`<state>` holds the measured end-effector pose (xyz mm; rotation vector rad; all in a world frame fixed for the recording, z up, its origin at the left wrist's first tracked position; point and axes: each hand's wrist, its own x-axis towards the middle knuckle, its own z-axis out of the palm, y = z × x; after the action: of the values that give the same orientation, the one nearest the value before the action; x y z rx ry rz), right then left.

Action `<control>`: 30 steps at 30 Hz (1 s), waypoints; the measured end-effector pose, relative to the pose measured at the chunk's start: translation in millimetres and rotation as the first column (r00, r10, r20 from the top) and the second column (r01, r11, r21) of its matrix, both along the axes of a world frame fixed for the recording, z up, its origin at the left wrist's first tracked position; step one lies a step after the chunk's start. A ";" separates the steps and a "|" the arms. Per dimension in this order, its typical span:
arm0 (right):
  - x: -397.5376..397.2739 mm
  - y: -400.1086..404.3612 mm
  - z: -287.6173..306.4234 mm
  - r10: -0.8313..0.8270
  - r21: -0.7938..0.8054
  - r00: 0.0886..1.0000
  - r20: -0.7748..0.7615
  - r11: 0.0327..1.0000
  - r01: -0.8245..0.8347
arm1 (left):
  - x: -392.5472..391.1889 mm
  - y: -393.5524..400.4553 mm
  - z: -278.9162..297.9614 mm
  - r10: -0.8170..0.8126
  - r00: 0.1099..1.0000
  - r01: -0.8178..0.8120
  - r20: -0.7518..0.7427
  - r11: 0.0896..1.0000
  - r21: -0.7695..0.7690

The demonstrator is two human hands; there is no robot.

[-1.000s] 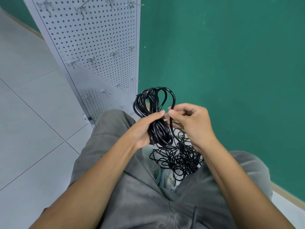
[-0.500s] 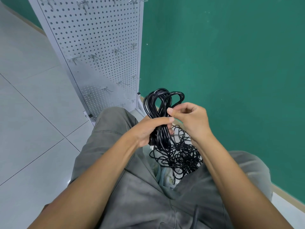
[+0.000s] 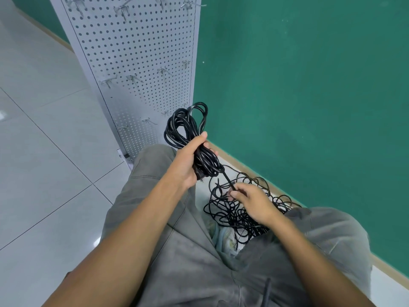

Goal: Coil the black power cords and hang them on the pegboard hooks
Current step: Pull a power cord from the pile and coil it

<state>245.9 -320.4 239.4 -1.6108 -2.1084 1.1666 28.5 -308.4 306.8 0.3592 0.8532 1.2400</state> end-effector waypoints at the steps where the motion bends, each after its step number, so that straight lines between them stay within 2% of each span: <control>1: -0.2 0.8 3.8 -0.014 0.020 1.000 -0.020 1.000 0.015 | -0.8 0.4 2.5 0.043 0.999 -0.043 0.007 0.999 -0.022; 4: 4.3 11.1 15.7 -0.105 0.133 0.992 -0.071 0.984 0.114 | -7.9 3.7 5.4 0.094 0.995 -0.095 -0.019 0.994 -0.053; 7: 10.6 30.3 36.8 -0.264 0.328 0.949 -0.173 0.893 0.308 | -7.8 6.0 3.8 0.083 0.996 -0.084 -0.021 0.995 -0.059; 9: 11.6 43.1 54.3 -0.286 0.420 0.921 -0.264 0.826 0.377 | -1.4 5.9 5.1 0.038 0.999 -0.038 -0.011 0.998 -0.048; 12: 14.6 61.5 81.8 -0.263 0.538 0.924 -0.277 0.754 0.376 | 9.2 9.0 12.4 -0.020 0.999 0.019 0.036 1.000 0.007; 19: 27.0 97.2 157.9 -0.142 0.711 0.965 -0.220 0.654 0.258 | 23.7 40.2 55.1 -0.017 0.998 0.013 0.062 0.998 0.054; 23: 36.3 102.3 168.0 -0.176 0.657 0.948 -0.265 0.687 0.311 | 26.1 52.1 77.6 -0.031 0.998 0.026 0.054 0.996 0.085; 25: 42.4 101.3 156.8 -0.210 0.625 0.954 -0.215 0.720 0.300 | 24.9 54.2 83.7 -0.032 0.998 0.027 0.057 0.995 0.096; 27: 47.8 98.1 137.6 -0.218 0.608 0.971 -0.094 0.760 0.230 | 23.6 54.4 85.8 -0.034 0.998 0.029 0.045 0.994 0.106; 30: 48.7 93.3 100.8 -0.185 0.533 0.967 0.176 0.844 0.065 | 21.6 57.6 81.9 -0.031 1.000 0.031 0.002 0.995 0.093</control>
<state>294.6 -227.1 340.2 -1.6246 -2.1515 0.3211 50.2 -250.8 388.7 0.4439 0.7859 1.2539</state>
